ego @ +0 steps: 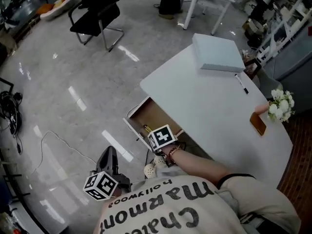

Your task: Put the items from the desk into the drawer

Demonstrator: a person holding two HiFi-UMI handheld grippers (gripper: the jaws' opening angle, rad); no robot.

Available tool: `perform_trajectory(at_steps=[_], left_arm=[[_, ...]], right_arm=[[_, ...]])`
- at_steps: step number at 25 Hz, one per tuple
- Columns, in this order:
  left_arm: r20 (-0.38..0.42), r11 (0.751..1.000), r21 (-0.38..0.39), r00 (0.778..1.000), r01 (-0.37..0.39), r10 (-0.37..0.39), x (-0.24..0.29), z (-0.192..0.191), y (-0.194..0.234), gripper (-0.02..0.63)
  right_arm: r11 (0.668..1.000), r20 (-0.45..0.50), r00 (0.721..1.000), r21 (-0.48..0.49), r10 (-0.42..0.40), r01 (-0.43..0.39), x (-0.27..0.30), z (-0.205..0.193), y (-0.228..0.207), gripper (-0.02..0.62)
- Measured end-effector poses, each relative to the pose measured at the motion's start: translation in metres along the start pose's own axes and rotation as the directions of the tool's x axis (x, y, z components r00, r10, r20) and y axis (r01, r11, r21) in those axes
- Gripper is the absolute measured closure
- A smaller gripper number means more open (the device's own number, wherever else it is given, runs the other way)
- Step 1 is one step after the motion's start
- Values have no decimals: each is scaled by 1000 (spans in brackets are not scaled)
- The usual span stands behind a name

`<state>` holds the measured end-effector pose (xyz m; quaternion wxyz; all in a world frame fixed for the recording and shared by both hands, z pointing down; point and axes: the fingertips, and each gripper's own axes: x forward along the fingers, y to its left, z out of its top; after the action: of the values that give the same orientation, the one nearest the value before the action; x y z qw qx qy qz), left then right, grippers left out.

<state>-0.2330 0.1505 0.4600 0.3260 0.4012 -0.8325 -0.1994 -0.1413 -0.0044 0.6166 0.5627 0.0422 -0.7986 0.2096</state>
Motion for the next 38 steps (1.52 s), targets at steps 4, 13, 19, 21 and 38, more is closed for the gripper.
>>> perform_trajectory(at_steps=[4,13,19,21,38], left_arm=[[-13,996,26,996,91,-90,12,4,-31,604],[-79,943,107,948,315,-307,47,13,-106,604],[-140,922,94,922,376,-362,60,-18,-140,604],[-162,921,84,917,381,-365,69,-27,-144,604],[-191,955,90,946,282,-261,124,-31,-151,604]], right_arm=[[994,176,982,79,62,-77,-54,15,2,592],[950,508,856,304,-98,-72,-173,31,-78,592],[901,562,781,434,-272,2,-239,-1,-159,592],[888,560,761,458,-328,46,-253,-10,-181,592],[810,536,638,525,-552,260,-334,10,-354,592]])
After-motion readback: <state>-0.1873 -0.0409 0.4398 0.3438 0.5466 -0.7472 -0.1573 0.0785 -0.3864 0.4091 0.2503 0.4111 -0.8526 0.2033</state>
